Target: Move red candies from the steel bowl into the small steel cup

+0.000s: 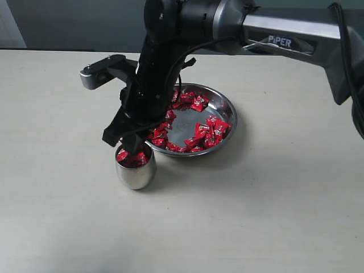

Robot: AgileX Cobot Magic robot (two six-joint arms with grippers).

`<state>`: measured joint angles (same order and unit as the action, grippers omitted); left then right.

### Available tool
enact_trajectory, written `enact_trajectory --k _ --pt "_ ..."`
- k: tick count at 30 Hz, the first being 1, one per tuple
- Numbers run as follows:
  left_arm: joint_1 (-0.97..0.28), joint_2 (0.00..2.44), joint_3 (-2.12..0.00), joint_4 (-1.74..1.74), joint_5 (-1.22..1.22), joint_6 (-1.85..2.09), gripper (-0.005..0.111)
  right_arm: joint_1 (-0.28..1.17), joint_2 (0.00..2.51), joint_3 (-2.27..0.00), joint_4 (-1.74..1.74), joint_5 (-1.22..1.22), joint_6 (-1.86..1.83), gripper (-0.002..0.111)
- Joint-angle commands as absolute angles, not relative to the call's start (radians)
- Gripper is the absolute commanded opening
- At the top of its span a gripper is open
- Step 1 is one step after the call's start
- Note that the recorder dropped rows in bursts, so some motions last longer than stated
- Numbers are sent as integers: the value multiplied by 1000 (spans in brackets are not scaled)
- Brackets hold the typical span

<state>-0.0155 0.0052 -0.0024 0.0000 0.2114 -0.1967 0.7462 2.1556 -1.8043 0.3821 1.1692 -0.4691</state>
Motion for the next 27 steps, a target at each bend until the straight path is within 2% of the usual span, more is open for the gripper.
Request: enact_trajectory --k 1,6,10,14,19,27 --pt "-22 0 0 0 206 -200 0 746 2161 -1800 368 1212 -487 33" --pt "-22 0 0 0 206 -200 0 746 2161 -1800 368 1215 -487 33" --pt "-22 0 0 0 206 -200 0 746 2156 -1800 354 1207 -487 41" --pt "-22 0 0 0 206 -200 0 746 2156 -1800 164 1169 -381 40" --pt "-22 0 0 0 206 -200 0 731 2162 -1800 -197 1045 -67 40" --pt "-22 0 0 0 206 -200 0 668 2216 -1800 -236 1042 -26 40"
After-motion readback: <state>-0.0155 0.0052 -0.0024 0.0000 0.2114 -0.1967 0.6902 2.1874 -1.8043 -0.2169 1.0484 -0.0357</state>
